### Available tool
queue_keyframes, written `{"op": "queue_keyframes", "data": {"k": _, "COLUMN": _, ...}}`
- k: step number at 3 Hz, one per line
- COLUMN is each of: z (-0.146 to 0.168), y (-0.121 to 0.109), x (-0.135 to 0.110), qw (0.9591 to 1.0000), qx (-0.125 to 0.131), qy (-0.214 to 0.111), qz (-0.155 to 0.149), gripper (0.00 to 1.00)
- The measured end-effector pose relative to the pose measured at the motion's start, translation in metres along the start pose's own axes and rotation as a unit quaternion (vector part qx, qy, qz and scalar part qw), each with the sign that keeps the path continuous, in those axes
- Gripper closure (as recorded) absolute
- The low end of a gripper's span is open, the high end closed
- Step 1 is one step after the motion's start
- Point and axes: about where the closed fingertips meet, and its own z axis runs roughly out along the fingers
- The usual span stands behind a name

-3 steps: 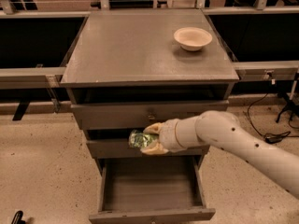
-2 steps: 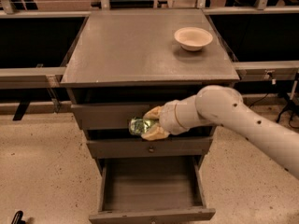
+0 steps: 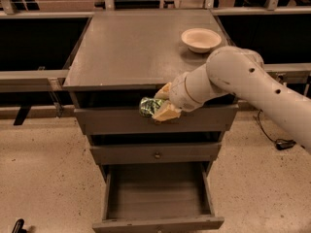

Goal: Pick green can from bottom drawer and place on counter

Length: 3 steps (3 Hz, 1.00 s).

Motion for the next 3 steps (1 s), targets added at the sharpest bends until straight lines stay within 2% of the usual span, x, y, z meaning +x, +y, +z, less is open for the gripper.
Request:
{"op": "queue_keyframes", "data": {"k": 1, "z": -0.013, "y": -0.023, "x": -0.014, "qw": 0.9997, "qx": 0.013, "qy": 0.019, "qz": 0.013, "gripper": 1.00}}
{"op": "queue_keyframes", "data": {"k": 2, "z": -0.025, "y": -0.044, "x": -0.029, "qw": 0.9988, "qx": 0.028, "qy": 0.022, "qz": 0.033, "gripper": 1.00}}
{"op": "queue_keyframes", "data": {"k": 3, "z": -0.034, "y": -0.057, "x": -0.041, "qw": 0.9985, "qx": 0.034, "qy": 0.014, "qz": 0.040, "gripper": 1.00}}
